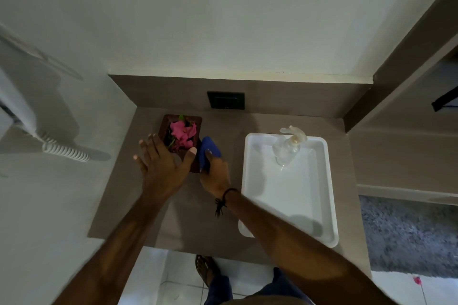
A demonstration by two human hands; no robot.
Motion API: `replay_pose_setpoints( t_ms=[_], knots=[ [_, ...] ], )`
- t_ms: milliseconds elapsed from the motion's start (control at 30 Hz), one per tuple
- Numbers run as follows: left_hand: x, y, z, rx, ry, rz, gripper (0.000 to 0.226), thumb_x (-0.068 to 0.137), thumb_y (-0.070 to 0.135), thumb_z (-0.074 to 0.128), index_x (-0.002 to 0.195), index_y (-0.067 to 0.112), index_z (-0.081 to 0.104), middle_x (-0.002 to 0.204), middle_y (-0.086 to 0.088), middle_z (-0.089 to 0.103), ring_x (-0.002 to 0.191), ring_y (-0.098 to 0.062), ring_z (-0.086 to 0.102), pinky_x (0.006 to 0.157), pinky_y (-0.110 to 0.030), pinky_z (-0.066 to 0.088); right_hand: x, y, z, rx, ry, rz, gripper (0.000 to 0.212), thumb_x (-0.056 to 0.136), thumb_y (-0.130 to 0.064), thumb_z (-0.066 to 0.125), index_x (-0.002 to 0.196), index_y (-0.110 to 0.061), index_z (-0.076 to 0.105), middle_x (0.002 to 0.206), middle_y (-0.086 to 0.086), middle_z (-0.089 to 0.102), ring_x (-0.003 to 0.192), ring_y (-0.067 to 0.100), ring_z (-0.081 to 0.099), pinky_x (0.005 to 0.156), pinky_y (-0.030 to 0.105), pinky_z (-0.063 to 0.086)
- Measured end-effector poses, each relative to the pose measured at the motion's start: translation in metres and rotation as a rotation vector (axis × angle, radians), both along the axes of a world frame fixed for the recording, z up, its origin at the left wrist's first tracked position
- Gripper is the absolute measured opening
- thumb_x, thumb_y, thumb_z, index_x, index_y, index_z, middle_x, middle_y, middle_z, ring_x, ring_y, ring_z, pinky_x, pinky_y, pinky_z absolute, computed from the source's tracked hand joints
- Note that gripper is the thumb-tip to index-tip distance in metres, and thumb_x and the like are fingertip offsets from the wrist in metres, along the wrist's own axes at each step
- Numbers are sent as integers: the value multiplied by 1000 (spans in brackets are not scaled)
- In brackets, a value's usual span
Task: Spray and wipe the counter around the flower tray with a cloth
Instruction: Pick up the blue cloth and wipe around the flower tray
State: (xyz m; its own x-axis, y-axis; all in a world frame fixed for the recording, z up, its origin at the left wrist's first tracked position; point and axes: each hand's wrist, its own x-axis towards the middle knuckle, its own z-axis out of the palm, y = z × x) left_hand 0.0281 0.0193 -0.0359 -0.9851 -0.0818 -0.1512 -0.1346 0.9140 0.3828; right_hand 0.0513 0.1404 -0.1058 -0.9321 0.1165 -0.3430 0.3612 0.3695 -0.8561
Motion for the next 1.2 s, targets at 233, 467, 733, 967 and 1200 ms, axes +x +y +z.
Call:
replay_pose_setpoints(
  t_ms=[233,467,733,967,1200],
  knots=[
    [-3,-2,2,14,-8,7,118,76,79,42,155,2,0,167,-18,3,155,-32,-7,122,-55,-7,-34,11,-14,164,-92,128,68,95,-4,49,157,-11,21,139,22,53,121,42,57,102,51,52],
    [1,-1,3,8,4,19,118,76,78,42,155,1,2,167,-19,6,155,-34,-5,122,-57,-4,-2,10,-13,61,-124,114,49,96,0,48,145,-4,45,134,20,59,120,36,60,103,38,51],
    [-1,1,8,-3,-26,0,113,82,74,46,155,2,-1,167,-19,2,155,-33,-9,123,-56,-7,-51,27,19,36,-9,43,51,91,3,54,142,0,51,131,24,64,122,39,60,104,42,49],
    [-1,3,11,3,-32,10,111,84,71,48,156,2,-2,168,-18,-1,155,-32,-10,123,-54,-9,-35,14,-8,139,-128,82,59,97,-2,48,154,-8,32,141,22,52,127,41,53,108,48,47],
    [1,5,11,24,-26,-2,110,85,69,49,155,2,-2,167,-19,1,155,-34,-8,123,-55,-6,-27,24,26,-146,-82,-35,35,90,1,59,124,5,63,118,26,69,111,41,66,95,47,55]
  ],
)
